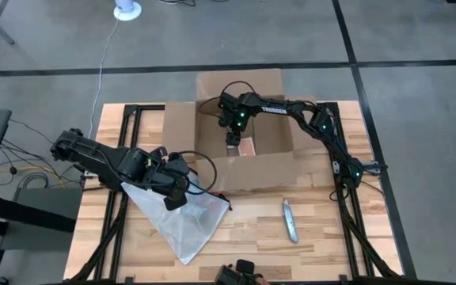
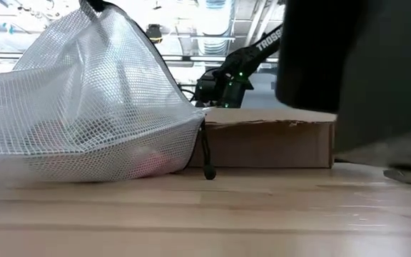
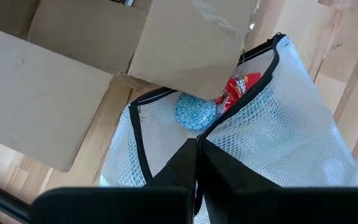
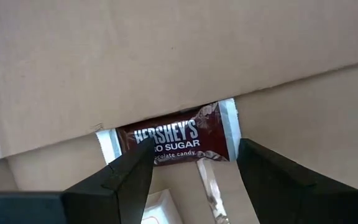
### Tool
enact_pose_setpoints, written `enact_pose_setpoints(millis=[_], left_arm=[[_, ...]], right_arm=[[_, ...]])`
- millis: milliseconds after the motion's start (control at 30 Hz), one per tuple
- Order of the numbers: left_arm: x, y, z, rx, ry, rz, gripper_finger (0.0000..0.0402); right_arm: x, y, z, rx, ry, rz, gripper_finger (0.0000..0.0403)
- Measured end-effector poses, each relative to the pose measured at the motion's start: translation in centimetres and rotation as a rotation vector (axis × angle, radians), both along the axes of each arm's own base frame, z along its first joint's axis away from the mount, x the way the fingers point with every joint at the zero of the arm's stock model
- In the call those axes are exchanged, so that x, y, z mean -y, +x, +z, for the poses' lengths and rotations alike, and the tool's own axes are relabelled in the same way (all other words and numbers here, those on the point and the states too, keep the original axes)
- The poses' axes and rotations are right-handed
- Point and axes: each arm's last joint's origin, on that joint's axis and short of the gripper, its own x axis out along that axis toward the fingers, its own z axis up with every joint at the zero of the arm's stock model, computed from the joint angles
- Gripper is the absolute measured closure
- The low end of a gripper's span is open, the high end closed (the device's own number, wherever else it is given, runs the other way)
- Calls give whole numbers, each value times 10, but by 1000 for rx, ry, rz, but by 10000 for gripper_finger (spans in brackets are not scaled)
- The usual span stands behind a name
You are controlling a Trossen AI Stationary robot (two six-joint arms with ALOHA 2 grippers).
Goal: Unpack boxes
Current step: Put the brown candy into the transparent zip bag
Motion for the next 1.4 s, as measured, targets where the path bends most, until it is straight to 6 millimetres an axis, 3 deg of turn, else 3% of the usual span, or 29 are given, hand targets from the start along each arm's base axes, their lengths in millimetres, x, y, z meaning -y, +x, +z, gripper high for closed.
enact_pose_setpoints(millis=[133, 300, 700, 833, 1067, 1233, 1400], left_arm=[[0, 0, 0, 0, 1, 0, 402], [0, 0, 0, 0, 0, 3, 402], [0, 0, 0, -1, 2, 2, 402], [0, 0, 0, -1, 2, 3, 402], [0, 0, 0, -2, 3, 0, 402], [0, 0, 0, -2, 2, 1, 402], [0, 0, 0, 5, -9, 22, 402]], right_arm=[[2, -1, 0, 3, -1, 9, 203], [10, -4, 0, 18, -26, 28, 299], [4, -1, 10, -79, -147, 176, 345], [11, -2, 26, -94, -150, 167, 394], [19, -7, 61, -91, -129, 138, 403], [16, -6, 89, 3, -103, 121, 403], [20, -3, 79, 11, -49, -68, 403]])
